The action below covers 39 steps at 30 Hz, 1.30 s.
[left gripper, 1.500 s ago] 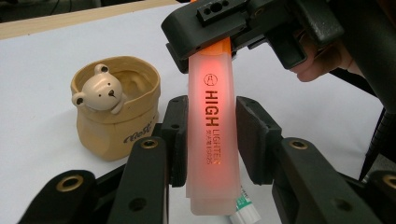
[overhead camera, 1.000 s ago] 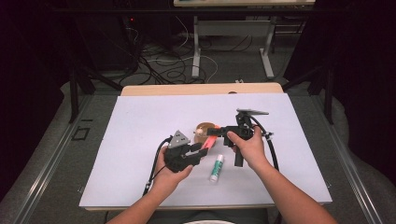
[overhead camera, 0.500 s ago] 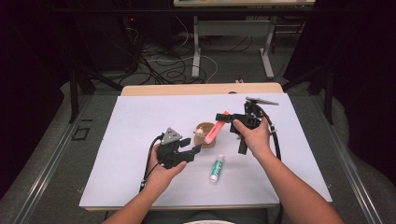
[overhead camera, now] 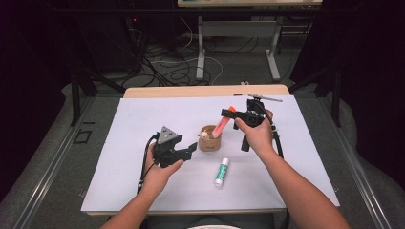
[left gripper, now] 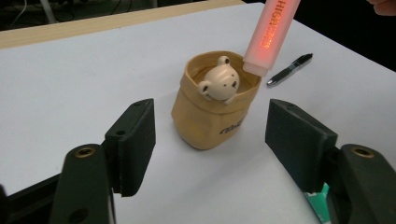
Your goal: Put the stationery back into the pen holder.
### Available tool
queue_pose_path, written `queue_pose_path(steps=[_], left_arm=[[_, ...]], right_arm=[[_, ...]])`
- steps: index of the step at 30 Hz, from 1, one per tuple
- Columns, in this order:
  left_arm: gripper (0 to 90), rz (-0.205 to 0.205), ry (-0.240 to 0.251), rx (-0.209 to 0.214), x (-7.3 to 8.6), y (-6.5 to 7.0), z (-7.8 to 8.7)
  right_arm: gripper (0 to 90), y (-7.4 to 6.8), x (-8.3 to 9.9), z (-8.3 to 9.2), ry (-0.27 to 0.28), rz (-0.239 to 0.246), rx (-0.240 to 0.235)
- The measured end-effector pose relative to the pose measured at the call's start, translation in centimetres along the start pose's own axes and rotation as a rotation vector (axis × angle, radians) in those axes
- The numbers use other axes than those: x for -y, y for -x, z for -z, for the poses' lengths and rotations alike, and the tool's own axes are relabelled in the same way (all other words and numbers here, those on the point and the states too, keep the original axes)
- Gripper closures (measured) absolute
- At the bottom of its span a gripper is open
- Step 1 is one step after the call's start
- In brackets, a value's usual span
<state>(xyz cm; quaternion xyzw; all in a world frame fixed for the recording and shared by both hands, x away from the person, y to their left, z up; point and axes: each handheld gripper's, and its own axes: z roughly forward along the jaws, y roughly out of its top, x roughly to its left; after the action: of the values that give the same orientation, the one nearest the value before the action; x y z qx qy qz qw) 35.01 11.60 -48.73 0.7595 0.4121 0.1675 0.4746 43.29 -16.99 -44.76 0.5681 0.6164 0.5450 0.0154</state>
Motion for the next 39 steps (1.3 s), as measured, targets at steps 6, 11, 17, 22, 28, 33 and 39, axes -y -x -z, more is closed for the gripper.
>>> queue_pose_path(steps=[6,11,17,22,28,33,39], left_arm=[[31.3,0.011,-0.003,-0.03,0.0,-1.2,0.2],[30.2,0.035,0.0,-0.029,0.0,-1.8,0.3],[25.0,0.069,-0.027,-0.031,0.2,-2.3,0.1],[16.0,0.096,-0.02,-0.027,0.4,-2.5,-0.2],[12.5,0.113,-0.025,-0.029,0.5,-2.7,-0.3],[9.1,0.113,-0.034,-0.019,0.6,-3.0,-0.4],[8.1,0.104,-0.032,-0.019,0.8,-3.0,-0.5]], right_arm=[[74.5,-0.1,0.3,-0.8,0.025,0.047,0.03],[74.5,-0.1,0.7,-1.5,0.016,0.102,0.049],[74.5,-0.4,1.3,-2.4,0.008,0.164,0.072],[74.5,-0.6,1.7,-3.0,0.011,0.196,0.088],[74.5,-0.7,2.1,-3.7,-0.004,0.249,0.106],[74.5,-0.5,2.5,-4.2,-0.007,0.264,0.118],[74.4,-0.2,3.0,-4.6,0.003,0.294,0.143]])
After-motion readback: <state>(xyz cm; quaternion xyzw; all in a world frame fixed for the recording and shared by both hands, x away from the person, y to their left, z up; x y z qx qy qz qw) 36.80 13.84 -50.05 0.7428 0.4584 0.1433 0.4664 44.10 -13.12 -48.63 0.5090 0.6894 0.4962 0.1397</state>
